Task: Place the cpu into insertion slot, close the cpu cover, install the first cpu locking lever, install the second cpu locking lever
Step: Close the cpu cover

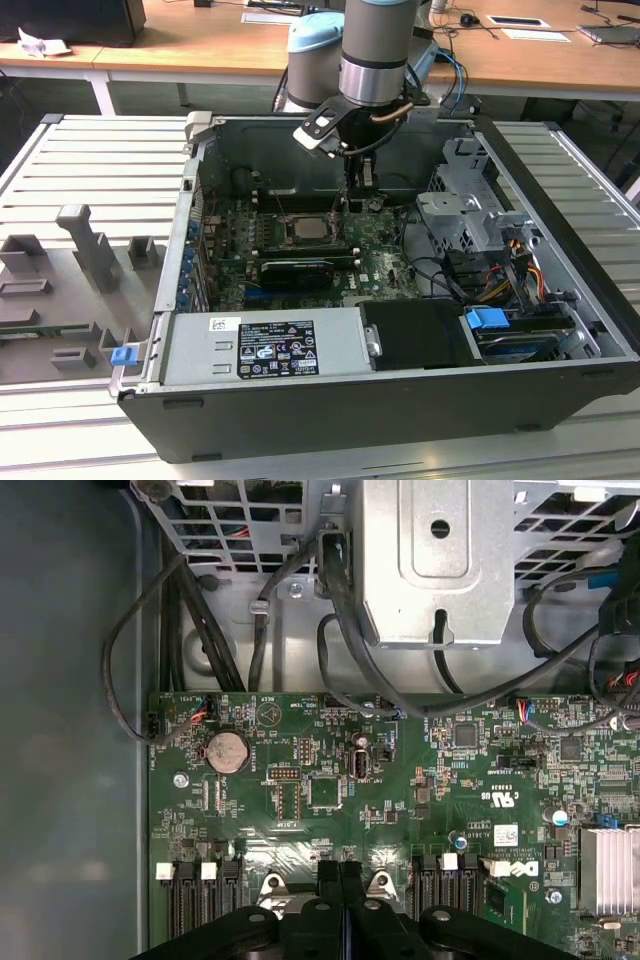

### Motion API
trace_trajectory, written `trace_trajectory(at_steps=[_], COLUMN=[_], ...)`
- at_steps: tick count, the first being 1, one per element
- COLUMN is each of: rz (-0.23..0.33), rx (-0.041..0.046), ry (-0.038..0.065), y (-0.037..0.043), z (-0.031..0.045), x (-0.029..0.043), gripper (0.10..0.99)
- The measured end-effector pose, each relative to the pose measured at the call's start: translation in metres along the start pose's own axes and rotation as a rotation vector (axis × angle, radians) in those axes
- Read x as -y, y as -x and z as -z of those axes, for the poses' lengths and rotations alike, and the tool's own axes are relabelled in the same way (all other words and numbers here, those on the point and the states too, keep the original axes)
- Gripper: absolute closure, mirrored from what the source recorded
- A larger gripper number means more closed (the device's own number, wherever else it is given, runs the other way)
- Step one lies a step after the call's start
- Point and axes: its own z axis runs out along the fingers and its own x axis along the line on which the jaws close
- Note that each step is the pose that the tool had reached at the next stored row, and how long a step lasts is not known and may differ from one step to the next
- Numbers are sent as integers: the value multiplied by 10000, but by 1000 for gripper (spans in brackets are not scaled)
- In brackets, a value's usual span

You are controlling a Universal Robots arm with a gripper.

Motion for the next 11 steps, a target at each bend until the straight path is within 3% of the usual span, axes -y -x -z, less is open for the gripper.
trace_trajectory(at_steps=[11], rz=[1], rx=[0], ry=[0], y=[0], z=[-2], x=[83], gripper=[980])
